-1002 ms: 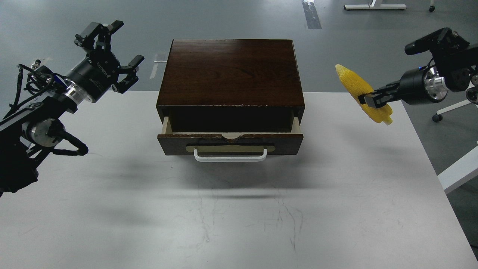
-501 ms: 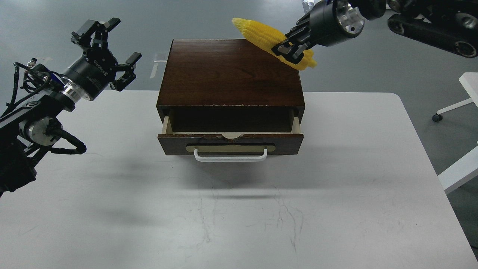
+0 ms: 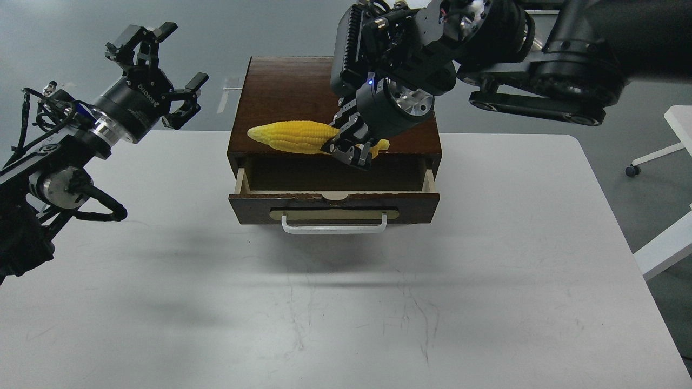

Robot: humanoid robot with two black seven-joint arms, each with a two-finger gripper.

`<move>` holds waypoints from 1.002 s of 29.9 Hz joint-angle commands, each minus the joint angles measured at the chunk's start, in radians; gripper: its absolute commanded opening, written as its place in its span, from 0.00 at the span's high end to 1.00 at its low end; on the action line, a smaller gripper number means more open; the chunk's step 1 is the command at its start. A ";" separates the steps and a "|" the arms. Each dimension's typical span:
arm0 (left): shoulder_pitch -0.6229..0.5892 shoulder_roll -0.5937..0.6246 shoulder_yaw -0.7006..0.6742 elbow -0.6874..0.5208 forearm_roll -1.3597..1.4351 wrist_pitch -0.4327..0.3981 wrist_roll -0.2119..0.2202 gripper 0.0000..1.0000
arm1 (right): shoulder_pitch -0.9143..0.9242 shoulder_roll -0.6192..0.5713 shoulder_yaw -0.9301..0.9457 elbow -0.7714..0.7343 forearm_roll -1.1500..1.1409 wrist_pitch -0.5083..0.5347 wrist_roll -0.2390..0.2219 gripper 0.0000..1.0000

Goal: Put corn in drawer with both arms
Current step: 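Lower the corn cob into the open drawer with the right gripper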

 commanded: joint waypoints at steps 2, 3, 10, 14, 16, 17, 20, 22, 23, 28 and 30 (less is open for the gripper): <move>0.000 0.011 -0.001 -0.002 0.000 0.000 0.000 0.02 | -0.001 0.021 -0.035 0.002 -0.022 -0.038 0.000 0.96; 0.000 0.011 -0.001 -0.002 0.000 0.000 0.000 0.02 | -0.002 0.024 -0.039 0.002 -0.020 -0.038 0.000 0.95; 0.000 0.015 -0.001 -0.015 0.000 0.000 0.000 0.02 | -0.040 0.033 -0.071 -0.002 -0.009 -0.038 0.000 0.94; 0.000 0.015 -0.001 -0.016 0.000 0.000 0.000 0.02 | -0.057 0.033 -0.080 -0.005 -0.008 -0.038 0.000 0.94; 0.000 0.015 -0.001 -0.015 0.000 0.000 0.000 0.02 | -0.066 0.033 -0.081 -0.005 -0.008 -0.038 0.000 0.92; 0.000 0.015 -0.001 -0.015 0.000 0.000 0.000 0.02 | -0.068 0.033 -0.081 -0.005 -0.008 -0.038 0.000 0.91; 0.000 0.015 -0.001 -0.015 0.000 0.000 0.000 0.02 | -0.074 0.033 -0.081 -0.007 -0.008 -0.038 0.000 0.90; 0.000 0.017 -0.001 -0.016 0.000 0.000 0.000 0.02 | -0.079 0.033 -0.092 -0.008 -0.008 -0.038 0.000 0.87; 0.000 0.017 -0.001 -0.015 0.000 0.000 0.000 0.02 | -0.080 0.033 -0.095 -0.010 -0.008 -0.038 0.000 0.87; 0.000 0.015 -0.008 -0.015 0.000 0.000 0.000 0.02 | -0.083 0.033 -0.109 -0.018 -0.008 -0.038 0.000 0.82; 0.000 0.015 -0.008 -0.016 0.000 0.000 0.000 0.02 | -0.083 0.033 -0.109 -0.018 -0.008 -0.038 0.000 0.81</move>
